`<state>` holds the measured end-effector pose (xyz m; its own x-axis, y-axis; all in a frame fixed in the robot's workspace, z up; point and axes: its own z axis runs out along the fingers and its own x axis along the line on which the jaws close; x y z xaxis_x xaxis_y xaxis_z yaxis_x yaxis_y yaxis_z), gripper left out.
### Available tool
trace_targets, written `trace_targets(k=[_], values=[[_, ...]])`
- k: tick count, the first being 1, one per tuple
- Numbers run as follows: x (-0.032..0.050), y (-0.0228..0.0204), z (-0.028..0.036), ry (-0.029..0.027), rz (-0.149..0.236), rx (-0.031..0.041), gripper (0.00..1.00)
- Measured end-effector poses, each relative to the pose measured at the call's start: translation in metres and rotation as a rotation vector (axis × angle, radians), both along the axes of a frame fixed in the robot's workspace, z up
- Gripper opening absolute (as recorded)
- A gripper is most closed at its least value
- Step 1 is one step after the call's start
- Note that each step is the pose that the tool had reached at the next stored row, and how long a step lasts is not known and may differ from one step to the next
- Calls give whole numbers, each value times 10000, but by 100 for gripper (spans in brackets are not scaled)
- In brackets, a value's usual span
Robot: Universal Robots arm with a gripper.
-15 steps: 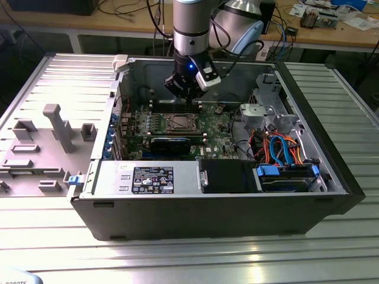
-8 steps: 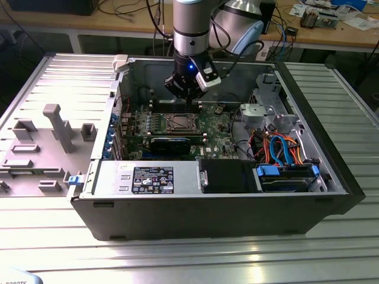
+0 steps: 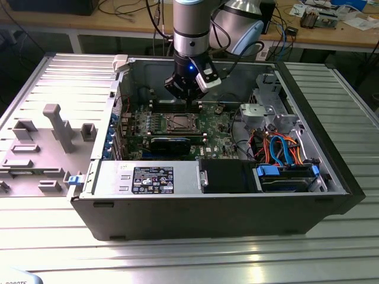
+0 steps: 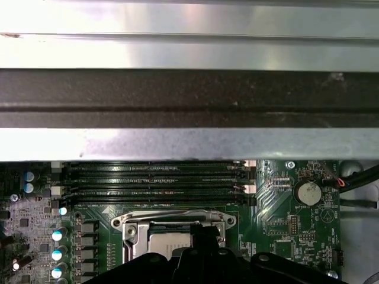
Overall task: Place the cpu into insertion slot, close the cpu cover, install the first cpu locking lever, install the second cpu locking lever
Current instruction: 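Install the second cpu locking lever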
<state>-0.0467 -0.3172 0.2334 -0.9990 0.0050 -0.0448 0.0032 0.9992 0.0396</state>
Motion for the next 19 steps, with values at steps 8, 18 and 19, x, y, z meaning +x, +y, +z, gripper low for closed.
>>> trace_targets(k=[8, 18, 19], values=[[0, -2, 1, 0, 2, -1, 11], [1, -10, 63, 1, 4, 0, 11], [1, -19, 60, 2, 3, -3, 11]])
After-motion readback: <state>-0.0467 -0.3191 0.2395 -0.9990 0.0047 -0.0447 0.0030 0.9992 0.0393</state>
